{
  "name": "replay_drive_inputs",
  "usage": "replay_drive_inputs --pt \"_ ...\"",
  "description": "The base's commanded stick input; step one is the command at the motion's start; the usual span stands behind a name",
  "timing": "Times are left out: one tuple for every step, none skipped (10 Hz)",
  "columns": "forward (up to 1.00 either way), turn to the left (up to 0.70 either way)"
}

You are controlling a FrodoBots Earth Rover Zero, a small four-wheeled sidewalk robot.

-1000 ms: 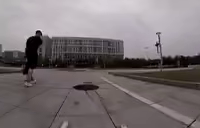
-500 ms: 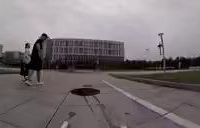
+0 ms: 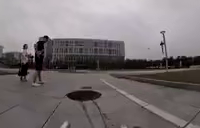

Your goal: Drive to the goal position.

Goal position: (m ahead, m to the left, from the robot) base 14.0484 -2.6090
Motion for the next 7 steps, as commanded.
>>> replay_drive_inputs --pt "0.70 0.00" --pt "0.70 0.00" --pt "0.70 0.00" --pt "0.70 0.00" --pt "0.70 0.00" --pt "0.70 0.00" --pt "0.70 0.00"
